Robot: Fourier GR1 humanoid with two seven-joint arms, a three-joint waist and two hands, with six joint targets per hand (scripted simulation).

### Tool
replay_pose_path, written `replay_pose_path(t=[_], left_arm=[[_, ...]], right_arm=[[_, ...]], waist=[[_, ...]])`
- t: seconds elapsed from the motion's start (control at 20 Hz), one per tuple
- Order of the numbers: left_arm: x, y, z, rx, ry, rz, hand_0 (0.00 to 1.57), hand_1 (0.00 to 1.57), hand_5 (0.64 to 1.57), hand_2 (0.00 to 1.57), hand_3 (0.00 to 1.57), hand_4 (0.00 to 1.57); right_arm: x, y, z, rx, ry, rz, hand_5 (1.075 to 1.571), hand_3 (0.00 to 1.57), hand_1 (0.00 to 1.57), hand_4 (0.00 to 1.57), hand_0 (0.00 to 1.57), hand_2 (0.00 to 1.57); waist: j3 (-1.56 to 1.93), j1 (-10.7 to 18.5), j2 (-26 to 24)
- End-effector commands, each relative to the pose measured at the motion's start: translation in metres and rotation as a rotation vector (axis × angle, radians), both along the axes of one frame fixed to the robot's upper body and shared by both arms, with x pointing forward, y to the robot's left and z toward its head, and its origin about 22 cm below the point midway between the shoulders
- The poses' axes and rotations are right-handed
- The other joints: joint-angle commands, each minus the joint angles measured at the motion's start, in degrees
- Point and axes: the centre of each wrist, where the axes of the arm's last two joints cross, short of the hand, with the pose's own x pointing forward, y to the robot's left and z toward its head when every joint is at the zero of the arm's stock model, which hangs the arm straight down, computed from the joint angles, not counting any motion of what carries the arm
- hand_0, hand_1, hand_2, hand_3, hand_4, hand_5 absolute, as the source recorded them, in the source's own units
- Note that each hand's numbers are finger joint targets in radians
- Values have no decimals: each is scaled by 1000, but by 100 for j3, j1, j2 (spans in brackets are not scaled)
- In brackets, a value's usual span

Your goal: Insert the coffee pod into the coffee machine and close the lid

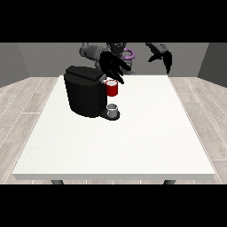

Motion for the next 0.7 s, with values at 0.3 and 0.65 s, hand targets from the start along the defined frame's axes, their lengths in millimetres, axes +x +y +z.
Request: replay_pose_path(t=[0.3, 0.65], left_arm=[[9, -28, 26, -8, -66, -95, 0, 0, 1571, 0, 0, 203], [13, -45, 35, 13, -71, -169, 0, 0, 1571, 0, 0, 318]], right_arm=[[-16, 41, 40, 114, -219, 219, 1571, 0, 0, 0, 0, 0], [-42, 17, 62, 132, -271, 187, 1571, 0, 0, 0, 0, 0]], waist=[[-250, 991, 493], [-249, 1263, 589]])
